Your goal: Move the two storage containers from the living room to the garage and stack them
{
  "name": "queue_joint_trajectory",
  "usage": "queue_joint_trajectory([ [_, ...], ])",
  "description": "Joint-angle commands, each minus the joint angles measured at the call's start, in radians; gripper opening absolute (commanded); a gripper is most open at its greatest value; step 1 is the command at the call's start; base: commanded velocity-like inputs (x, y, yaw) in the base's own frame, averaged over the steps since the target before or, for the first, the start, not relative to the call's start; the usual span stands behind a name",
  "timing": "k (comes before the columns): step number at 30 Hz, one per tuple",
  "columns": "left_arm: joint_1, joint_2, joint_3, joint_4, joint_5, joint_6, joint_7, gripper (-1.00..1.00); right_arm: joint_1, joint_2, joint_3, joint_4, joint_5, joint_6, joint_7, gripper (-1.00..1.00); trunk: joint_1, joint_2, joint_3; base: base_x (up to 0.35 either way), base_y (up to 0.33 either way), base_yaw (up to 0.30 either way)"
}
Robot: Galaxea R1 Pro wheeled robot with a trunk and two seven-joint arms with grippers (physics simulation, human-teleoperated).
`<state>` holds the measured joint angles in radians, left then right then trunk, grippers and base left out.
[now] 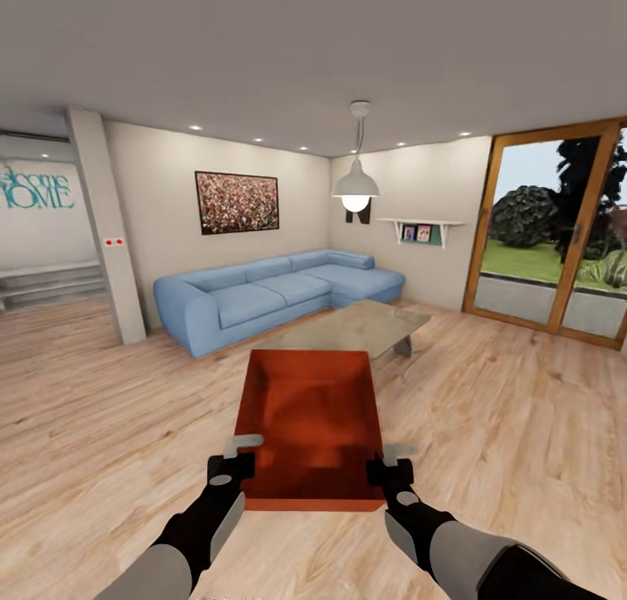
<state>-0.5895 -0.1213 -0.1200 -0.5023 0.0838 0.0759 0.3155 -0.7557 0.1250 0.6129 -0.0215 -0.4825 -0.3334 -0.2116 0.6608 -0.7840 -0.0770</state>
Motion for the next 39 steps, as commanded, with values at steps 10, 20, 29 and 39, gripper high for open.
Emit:
queue_joint_trajectory([
  [10, -0.001, -0.001, 0.003, -0.010, 0.022, 0.007, 0.011, -1.00, -0.001, 0.009, -0.022, 0.002, -0.011, -0.002, 0.000, -1.00, 0.000, -0.001, 0.003, 0.000, 0.000, 0.300],
  [20, -0.001, 0.000, 0.003, -0.010, 0.022, 0.007, 0.011, -1.00, -0.001, 0.009, -0.022, 0.002, -0.011, -0.001, 0.000, -1.00, 0.000, -0.001, 0.008, 0.000, 0.000, 0.300],
  [29, -0.001, -0.001, 0.003, -0.010, 0.022, 0.006, 0.011, -1.00, -0.001, 0.009, -0.022, 0.002, -0.011, -0.002, 0.000, -1.00, 0.000, -0.001, 0.012, 0.000, 0.000, 0.300],
  [39, -0.001, 0.000, 0.003, -0.010, 0.022, 0.006, 0.011, -1.00, -0.001, 0.010, -0.021, 0.002, -0.011, -0.002, 0.000, -1.00, 0.000, -0.001, 0.016, 0.000, 0.000, 0.300],
])
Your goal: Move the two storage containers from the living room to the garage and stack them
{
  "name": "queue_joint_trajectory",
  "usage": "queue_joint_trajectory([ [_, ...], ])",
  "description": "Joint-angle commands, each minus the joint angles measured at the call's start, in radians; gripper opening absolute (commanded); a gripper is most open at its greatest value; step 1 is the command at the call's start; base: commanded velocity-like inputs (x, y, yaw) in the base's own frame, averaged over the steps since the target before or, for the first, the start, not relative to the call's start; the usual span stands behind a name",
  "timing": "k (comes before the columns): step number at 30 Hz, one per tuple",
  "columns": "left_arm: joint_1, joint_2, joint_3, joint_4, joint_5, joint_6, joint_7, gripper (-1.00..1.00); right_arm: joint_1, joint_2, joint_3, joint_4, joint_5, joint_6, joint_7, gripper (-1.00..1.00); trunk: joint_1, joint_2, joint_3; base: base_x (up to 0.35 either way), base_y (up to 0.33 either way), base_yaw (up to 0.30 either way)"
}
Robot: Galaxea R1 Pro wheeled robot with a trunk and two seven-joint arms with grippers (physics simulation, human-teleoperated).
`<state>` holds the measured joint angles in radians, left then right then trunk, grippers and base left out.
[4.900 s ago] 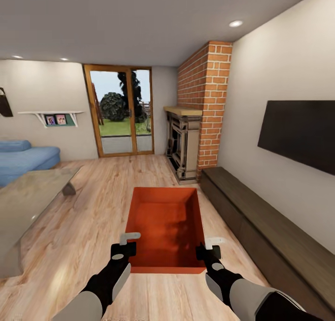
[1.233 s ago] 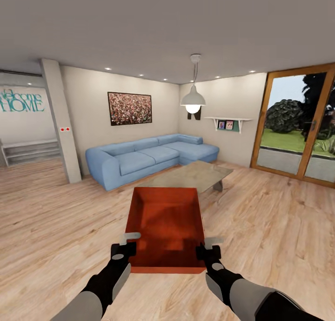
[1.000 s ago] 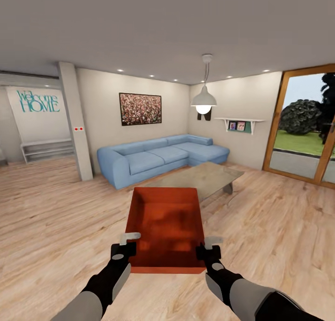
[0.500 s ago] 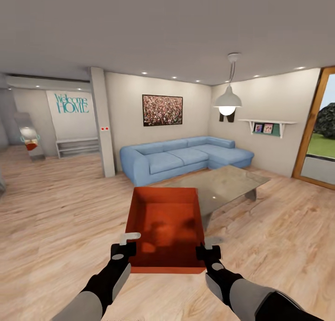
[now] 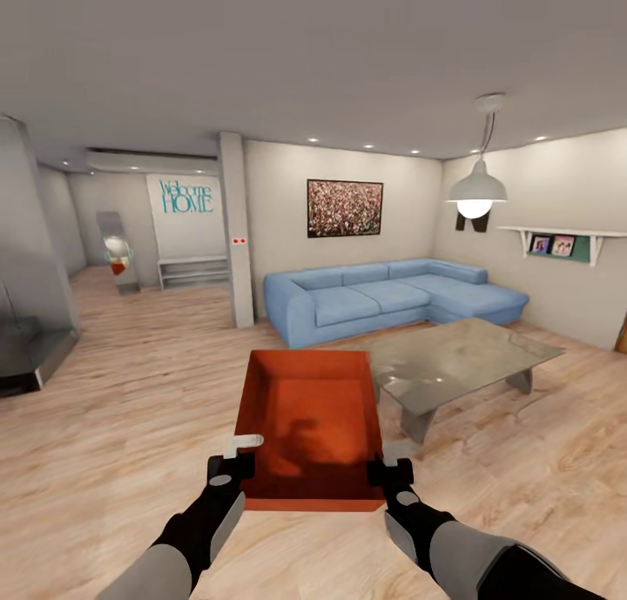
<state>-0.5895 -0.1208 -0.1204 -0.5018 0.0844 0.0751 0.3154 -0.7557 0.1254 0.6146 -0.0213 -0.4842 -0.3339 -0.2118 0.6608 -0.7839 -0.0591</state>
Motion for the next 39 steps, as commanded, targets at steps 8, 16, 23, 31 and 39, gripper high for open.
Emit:
queue_joint_trajectory([
  [8, -0.001, 0.000, 0.004, -0.011, 0.021, 0.008, 0.011, -1.00, -0.001, 0.009, -0.023, 0.001, -0.010, -0.002, 0.000, -1.00, 0.000, -0.001, 0.002, 0.000, 0.000, 0.300],
  [16, -0.001, 0.000, 0.004, -0.011, 0.021, 0.007, 0.011, -1.00, -0.001, 0.010, -0.023, 0.001, -0.009, -0.002, 0.000, -1.00, 0.000, -0.001, 0.005, 0.000, 0.000, 0.300],
  [23, -0.001, 0.000, 0.004, -0.011, 0.021, 0.007, 0.011, -1.00, -0.001, 0.009, -0.023, 0.001, -0.010, -0.002, 0.000, -1.00, 0.000, -0.001, 0.008, 0.000, 0.000, 0.300],
  [31, -0.001, 0.000, 0.004, -0.011, 0.021, 0.007, 0.011, -1.00, -0.001, 0.010, -0.023, 0.001, -0.008, -0.002, 0.000, -1.00, 0.000, -0.001, 0.008, 0.000, 0.000, 0.300],
  [39, -0.001, 0.000, 0.004, -0.011, 0.021, 0.006, 0.011, -1.00, -0.001, 0.010, -0.023, 0.001, -0.008, -0.002, 0.000, -1.00, 0.000, -0.001, 0.008, 0.000, 0.000, 0.300],
])
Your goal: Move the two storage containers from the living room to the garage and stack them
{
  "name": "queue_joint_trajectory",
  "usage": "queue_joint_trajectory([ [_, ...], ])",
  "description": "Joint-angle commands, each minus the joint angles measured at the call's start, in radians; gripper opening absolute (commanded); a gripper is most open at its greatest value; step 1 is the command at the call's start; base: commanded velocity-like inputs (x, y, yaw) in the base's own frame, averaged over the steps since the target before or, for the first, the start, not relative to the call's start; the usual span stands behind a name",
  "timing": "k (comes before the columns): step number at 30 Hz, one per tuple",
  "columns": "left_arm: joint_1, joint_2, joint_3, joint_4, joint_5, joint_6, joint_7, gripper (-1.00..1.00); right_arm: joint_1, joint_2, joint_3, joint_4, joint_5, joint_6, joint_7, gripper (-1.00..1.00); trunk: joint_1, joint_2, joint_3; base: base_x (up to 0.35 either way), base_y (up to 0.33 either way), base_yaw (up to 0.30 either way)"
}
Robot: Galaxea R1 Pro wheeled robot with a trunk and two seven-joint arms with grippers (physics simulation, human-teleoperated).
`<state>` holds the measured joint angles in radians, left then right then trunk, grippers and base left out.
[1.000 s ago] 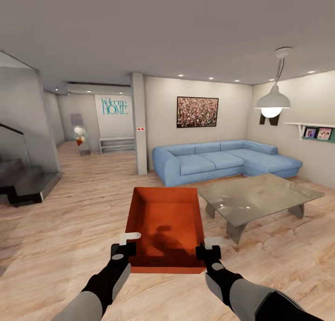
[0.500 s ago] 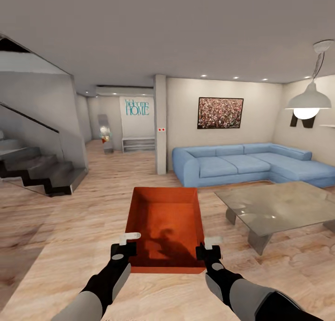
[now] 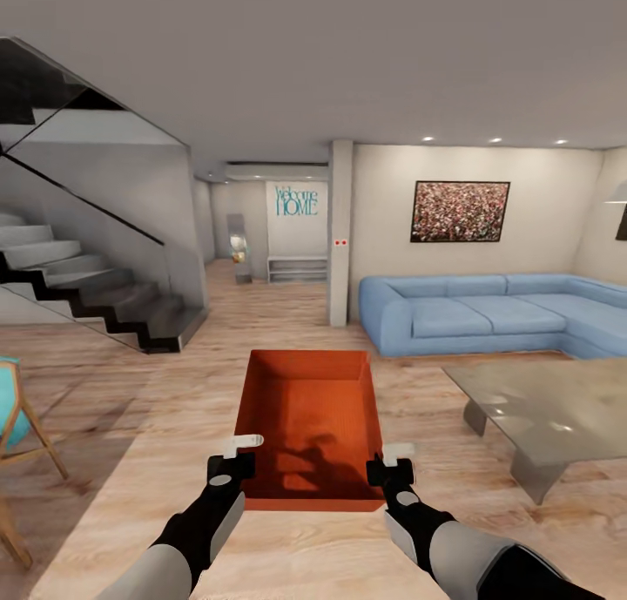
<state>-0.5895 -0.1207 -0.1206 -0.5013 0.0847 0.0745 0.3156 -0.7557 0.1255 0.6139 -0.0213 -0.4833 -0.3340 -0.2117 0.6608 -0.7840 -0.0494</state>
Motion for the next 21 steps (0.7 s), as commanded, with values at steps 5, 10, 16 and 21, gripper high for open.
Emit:
queue_joint_trajectory([
  [5, -0.001, 0.000, 0.004, -0.011, 0.021, 0.007, 0.011, -1.00, -0.001, 0.009, -0.022, 0.001, -0.009, -0.002, 0.000, -1.00, 0.000, -0.001, -0.002, 0.000, 0.000, 0.300],
  [10, -0.001, -0.001, 0.004, -0.011, 0.021, 0.008, 0.011, -1.00, -0.001, 0.009, -0.022, 0.001, -0.009, -0.002, 0.000, -1.00, 0.000, -0.001, -0.002, 0.000, 0.000, 0.300],
  [16, -0.001, 0.000, 0.004, -0.011, 0.021, 0.007, 0.011, -1.00, -0.001, 0.009, -0.022, 0.001, -0.009, -0.002, 0.000, -1.00, 0.000, -0.001, -0.002, 0.000, 0.000, 0.300],
  [21, -0.001, 0.001, 0.004, -0.011, 0.021, 0.007, 0.011, -1.00, -0.001, 0.009, -0.022, 0.001, -0.009, -0.002, 0.000, -1.00, 0.000, -0.001, -0.002, 0.131, 0.000, 0.123],
])
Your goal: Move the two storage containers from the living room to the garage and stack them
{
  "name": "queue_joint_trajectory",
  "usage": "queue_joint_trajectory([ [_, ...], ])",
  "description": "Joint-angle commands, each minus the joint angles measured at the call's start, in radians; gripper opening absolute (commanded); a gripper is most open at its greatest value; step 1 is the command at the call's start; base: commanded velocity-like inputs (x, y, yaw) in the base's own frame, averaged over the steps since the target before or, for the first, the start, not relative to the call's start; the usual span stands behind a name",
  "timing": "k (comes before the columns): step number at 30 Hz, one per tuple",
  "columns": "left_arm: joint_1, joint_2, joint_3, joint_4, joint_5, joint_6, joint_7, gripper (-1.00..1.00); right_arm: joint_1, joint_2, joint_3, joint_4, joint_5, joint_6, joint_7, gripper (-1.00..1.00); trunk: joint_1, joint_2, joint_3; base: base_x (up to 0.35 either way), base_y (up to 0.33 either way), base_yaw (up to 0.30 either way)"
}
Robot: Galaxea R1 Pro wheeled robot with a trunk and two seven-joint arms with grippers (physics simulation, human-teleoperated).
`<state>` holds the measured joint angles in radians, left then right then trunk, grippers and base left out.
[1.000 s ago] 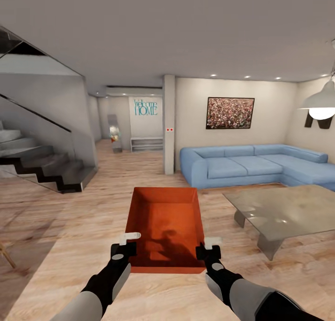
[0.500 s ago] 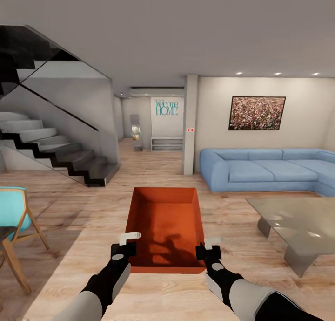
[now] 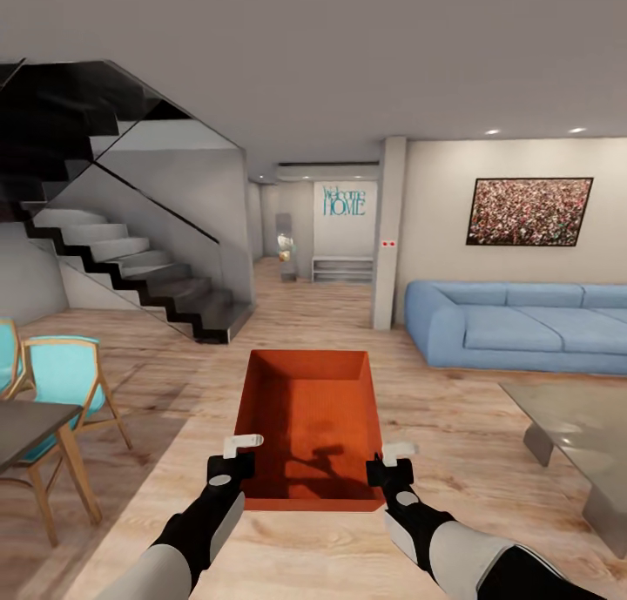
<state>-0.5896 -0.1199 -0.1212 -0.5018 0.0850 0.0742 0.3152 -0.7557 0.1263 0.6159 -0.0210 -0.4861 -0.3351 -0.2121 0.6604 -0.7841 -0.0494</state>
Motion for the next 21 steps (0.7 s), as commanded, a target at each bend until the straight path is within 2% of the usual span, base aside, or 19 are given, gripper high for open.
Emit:
queue_joint_trajectory([
  [1, -0.001, 0.000, 0.005, -0.010, 0.021, 0.007, 0.012, -1.00, -0.001, 0.008, -0.024, 0.001, -0.006, -0.001, 0.000, -1.00, 0.001, -0.001, -0.002, 0.282, 0.000, 0.015],
  [21, -0.001, 0.000, 0.005, -0.009, 0.021, 0.007, 0.011, -1.00, -0.001, 0.009, -0.024, 0.001, -0.006, 0.000, 0.000, -1.00, 0.001, -0.001, -0.002, 0.319, 0.000, 0.001],
])
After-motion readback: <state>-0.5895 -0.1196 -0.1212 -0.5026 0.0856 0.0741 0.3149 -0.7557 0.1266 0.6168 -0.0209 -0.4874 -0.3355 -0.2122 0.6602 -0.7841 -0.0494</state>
